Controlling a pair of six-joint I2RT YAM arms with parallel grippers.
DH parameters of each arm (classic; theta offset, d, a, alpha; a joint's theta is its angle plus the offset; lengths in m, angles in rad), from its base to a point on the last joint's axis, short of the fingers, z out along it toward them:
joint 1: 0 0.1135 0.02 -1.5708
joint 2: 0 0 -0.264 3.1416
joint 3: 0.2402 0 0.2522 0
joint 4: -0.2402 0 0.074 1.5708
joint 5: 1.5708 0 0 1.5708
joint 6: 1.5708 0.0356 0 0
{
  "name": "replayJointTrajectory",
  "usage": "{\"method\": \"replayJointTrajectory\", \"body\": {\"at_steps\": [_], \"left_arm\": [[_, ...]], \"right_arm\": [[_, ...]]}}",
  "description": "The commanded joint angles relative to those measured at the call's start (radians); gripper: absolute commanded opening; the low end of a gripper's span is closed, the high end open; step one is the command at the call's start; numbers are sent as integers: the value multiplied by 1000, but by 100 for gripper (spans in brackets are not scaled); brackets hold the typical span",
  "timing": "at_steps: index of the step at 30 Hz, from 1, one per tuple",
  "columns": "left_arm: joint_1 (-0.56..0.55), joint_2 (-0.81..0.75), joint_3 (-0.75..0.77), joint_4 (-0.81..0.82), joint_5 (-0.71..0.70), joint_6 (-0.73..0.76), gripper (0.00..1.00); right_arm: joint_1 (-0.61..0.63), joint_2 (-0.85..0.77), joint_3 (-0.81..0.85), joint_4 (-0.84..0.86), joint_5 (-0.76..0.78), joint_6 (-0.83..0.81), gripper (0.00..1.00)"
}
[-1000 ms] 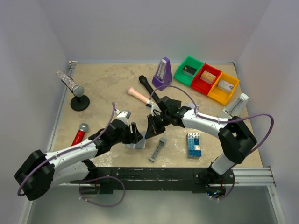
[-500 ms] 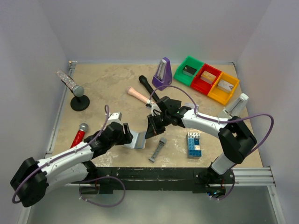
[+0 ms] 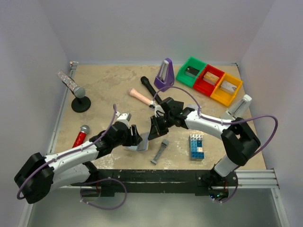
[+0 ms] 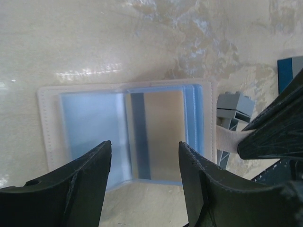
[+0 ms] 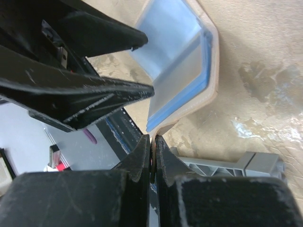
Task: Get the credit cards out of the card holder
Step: Remove the credit card from the card holder.
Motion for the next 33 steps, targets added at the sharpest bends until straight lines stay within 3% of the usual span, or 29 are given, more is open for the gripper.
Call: {"method": "replayJointTrajectory", "body": {"at_steps": [1, 15, 27, 33], "left_arm": [[-21, 67, 58, 104, 132, 56, 64], [-50, 128, 86, 92, 105, 67, 65], [-50, 4, 26, 95, 17, 16, 65], [-50, 58, 47, 23, -7, 13, 64]], "right_arm": [[-23, -43, -23, 10, -5, -21, 0], [-26, -68, -8, 4, -16, -16, 0], [-26, -70, -19, 7, -16, -19, 0], [-25, -74, -17, 7, -17, -19, 0]]}}
